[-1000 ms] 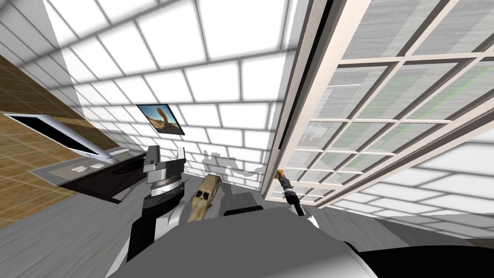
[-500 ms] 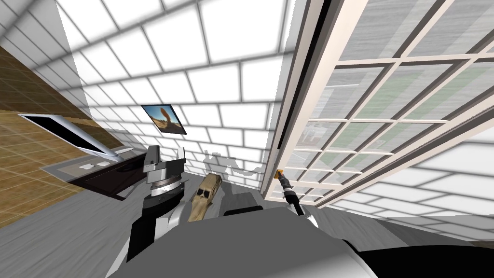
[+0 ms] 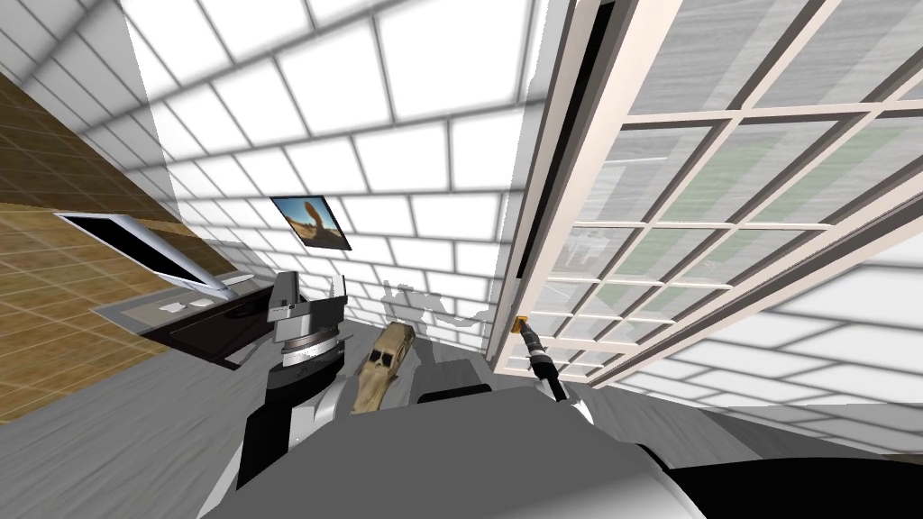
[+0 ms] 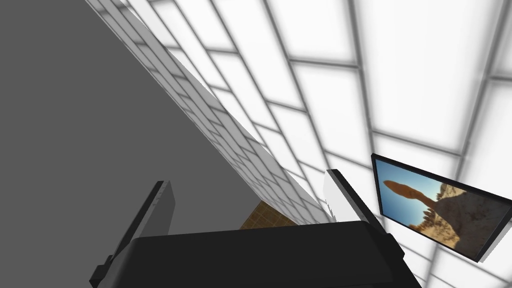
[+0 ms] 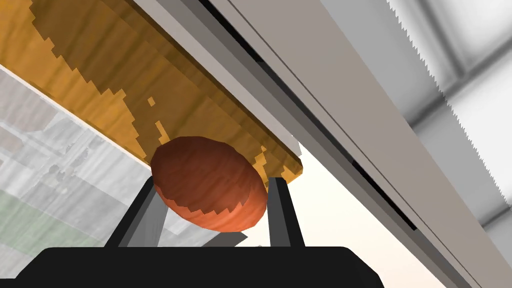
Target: Pull the door open
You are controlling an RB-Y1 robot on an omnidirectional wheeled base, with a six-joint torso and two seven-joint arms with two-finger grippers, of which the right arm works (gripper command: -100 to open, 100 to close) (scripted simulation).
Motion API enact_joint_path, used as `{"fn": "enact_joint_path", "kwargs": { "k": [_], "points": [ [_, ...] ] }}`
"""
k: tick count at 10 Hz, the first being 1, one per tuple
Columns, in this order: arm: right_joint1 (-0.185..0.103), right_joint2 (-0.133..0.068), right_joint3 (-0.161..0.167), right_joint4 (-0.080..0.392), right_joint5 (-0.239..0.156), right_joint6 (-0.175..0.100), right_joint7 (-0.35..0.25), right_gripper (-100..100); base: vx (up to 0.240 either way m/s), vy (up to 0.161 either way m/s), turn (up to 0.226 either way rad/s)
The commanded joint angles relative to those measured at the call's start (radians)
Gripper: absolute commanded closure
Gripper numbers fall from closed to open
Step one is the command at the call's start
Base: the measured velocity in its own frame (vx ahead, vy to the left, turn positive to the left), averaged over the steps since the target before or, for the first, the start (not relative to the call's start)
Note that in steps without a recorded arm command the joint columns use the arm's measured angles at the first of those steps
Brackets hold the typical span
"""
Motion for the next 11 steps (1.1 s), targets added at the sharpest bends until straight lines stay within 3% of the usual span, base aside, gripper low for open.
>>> {"fn": "enact_joint_path", "kwargs": {
  "k": [1,7,11],
  "points": [
    [0.003,0.009,0.01,-0.003,-0.003,0.0,-0.029,100,-0.021,-0.009,0.016],
    [-0.003,0.005,0.042,-0.003,-0.047,0.002,-0.189,100,-0.03,-0.012,0.023],
    [-0.004,0.004,0.05,-0.003,-0.058,0.003,-0.233,100,-0.022,-0.01,0.013]
  ]
}}
